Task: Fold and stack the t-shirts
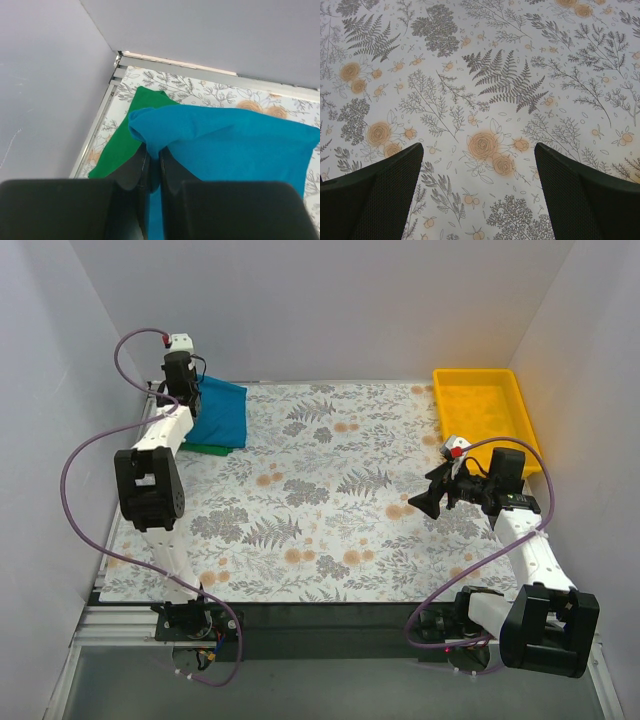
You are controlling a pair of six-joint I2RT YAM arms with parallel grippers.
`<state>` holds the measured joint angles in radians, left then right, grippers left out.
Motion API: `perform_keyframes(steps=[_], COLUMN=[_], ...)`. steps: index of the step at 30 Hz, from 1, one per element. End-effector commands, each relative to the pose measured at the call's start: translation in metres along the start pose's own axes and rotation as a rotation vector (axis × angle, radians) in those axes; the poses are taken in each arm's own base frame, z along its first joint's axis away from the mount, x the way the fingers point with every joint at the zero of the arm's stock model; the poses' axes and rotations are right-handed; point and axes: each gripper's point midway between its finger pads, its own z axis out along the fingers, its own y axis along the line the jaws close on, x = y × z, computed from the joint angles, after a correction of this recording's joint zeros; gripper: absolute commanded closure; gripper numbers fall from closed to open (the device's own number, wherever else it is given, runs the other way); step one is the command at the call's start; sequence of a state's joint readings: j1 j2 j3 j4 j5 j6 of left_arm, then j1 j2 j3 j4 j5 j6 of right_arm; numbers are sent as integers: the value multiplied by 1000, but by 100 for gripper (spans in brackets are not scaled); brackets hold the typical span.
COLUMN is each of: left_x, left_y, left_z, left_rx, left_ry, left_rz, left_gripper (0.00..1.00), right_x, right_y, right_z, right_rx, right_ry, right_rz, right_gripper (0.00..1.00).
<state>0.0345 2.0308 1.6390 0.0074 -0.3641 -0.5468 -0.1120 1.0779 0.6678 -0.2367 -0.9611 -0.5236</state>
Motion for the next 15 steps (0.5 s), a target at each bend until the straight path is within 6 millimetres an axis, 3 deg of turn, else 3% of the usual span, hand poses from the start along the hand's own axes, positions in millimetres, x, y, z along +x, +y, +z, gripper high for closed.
perform_keyframes(steps=[1,6,9,10,12,13,14,15], left_x=[-41,-38,-24,-17,-6,-5,4,8], left_y=[17,21,22,22,30,32,37,41], left_z=[0,15,29,37,46,50,55,54], left_rx=[-42,-48,-71,-79,-113,-125,-142,-149], left_ry=[-90,-86,-62,-53,-34,-32,-14,8], left_rz=[-51,-79,-97,-106,-160,-180,-197,-210], left_gripper=[100,100,100,88,51,38,14,12], right_x=[-15,-12,-10,-9,-7,-7,-6,-5], right_y=[-4,-6,-8,-8,-10,-11,-12,-12], right_z=[-2,-1,0,0,-1,-1,-1,-1], right_rx=[-2,1,4,4,8,13,15,17], right_ry=[-22,-14,-8,-7,-3,-1,2,2], right_rz=[-30,-22,-17,-12,-6,-7,-2,-5], right_gripper=[2,2,2,2,2,2,2,2])
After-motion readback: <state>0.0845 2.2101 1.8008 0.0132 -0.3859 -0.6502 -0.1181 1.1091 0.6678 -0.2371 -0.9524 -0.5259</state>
